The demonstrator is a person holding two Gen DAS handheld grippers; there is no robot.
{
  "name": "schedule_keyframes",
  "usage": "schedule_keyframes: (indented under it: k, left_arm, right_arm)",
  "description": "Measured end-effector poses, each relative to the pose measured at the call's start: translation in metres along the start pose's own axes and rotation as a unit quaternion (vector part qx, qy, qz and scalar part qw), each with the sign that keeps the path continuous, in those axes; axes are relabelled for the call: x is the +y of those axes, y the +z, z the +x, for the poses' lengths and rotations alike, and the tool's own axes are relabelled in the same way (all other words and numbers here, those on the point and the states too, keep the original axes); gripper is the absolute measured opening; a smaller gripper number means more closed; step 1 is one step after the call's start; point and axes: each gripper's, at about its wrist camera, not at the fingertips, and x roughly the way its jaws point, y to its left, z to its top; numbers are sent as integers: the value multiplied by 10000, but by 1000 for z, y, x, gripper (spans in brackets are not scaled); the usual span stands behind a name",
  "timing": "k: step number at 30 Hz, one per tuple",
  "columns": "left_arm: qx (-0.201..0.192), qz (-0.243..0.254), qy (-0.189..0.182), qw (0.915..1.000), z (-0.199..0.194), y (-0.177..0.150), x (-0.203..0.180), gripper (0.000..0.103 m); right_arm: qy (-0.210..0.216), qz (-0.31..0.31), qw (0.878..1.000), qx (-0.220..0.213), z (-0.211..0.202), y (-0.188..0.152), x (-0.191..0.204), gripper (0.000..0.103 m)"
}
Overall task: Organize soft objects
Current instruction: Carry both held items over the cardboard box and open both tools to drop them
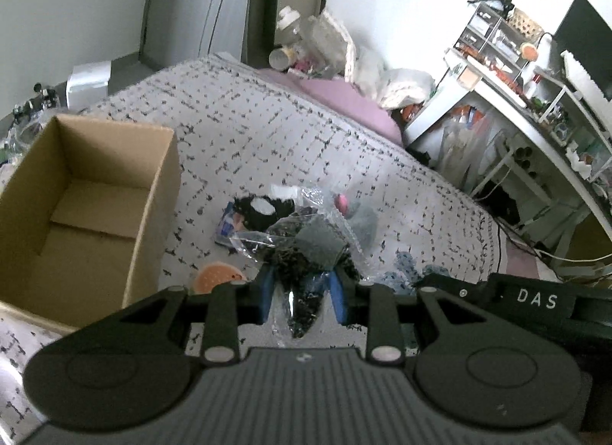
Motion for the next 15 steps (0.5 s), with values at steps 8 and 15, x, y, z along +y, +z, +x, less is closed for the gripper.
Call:
schedule_keyframes:
  k: [8, 15]
  left_arm:
    - [-346, -22, -48, 9994, -24, 7, 8, 30]
    - [-477, 77, -43, 9988, -36, 14, 15, 30]
  right_arm:
    - [89, -183, 9992, -344, -20, -2, 17, 26]
    - [209, -239, 9982, -505, -29, 1, 33, 26]
